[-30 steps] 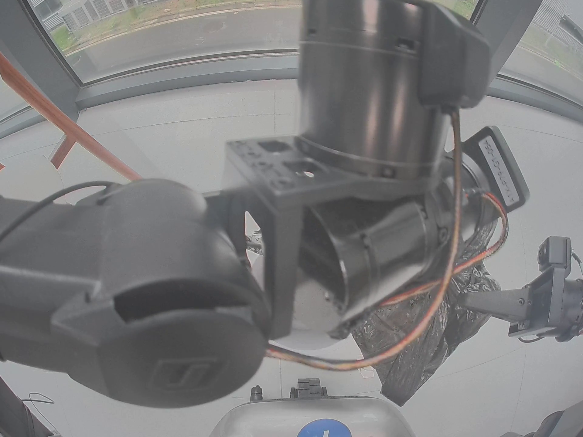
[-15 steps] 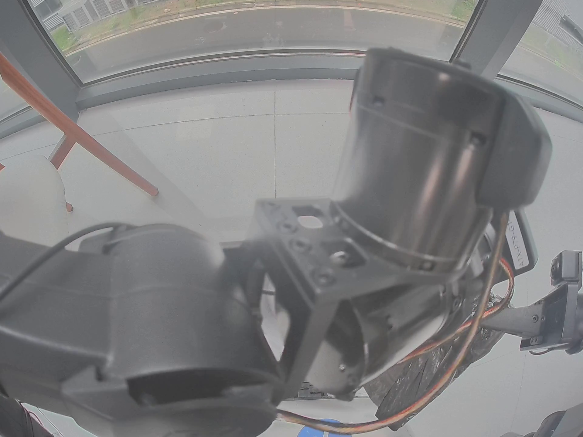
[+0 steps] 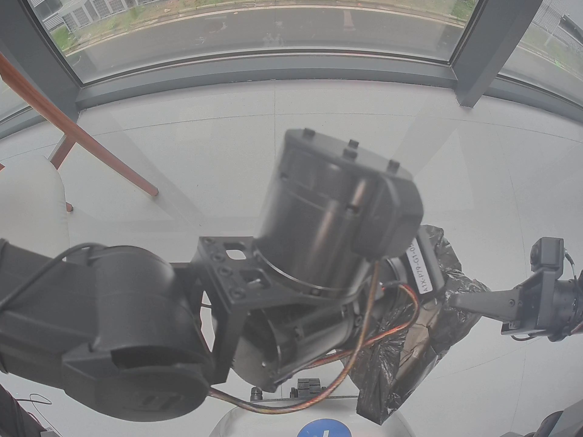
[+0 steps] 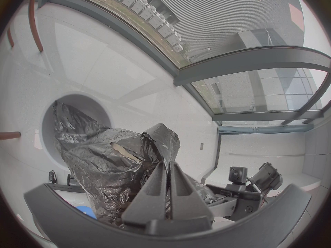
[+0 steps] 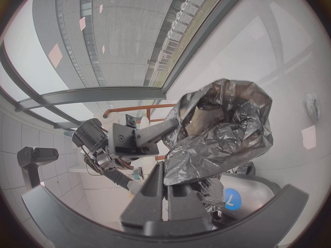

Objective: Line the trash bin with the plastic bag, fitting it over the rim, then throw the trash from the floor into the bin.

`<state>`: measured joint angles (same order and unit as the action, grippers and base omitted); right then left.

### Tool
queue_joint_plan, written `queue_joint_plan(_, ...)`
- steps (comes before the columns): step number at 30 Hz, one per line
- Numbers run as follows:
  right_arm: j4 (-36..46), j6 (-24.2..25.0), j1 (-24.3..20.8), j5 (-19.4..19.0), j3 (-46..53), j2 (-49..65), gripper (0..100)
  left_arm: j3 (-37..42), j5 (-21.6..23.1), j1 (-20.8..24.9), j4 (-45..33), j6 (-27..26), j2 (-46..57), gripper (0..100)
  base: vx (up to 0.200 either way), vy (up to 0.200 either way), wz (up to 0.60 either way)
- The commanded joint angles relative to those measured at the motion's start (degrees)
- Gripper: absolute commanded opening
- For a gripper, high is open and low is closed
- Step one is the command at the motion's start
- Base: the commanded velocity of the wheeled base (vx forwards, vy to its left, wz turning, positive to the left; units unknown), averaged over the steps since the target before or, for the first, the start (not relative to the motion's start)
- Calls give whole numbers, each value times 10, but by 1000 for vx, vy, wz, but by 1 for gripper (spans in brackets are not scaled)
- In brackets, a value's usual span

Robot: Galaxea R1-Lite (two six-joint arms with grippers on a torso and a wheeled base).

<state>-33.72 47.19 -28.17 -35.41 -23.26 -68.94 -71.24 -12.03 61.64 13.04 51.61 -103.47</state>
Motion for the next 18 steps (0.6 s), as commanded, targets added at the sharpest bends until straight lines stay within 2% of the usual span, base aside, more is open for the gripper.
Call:
queue_joint_plan(1, -28, -1, -3, -3, -7, -60, 0, 22, -5, -30, 1, -2, 4, 0, 0, 0, 0)
queue_joint_plan(5, -42, 0, -14, -19, -5, -70, 0, 19, -5, -50, 1, -5, 8, 0, 0, 0, 0)
queue_joint_plan(15, -70, -2, -15, -19, -9, -103, 0, 34, -8, -108, 2, -14, 21, 0, 0, 0, 0)
queue_joint_plan(18, -69, -34, -15, -18, -5, -117, 0, 52, -14, -130, 2, -49, 41, 0, 0, 0, 0)
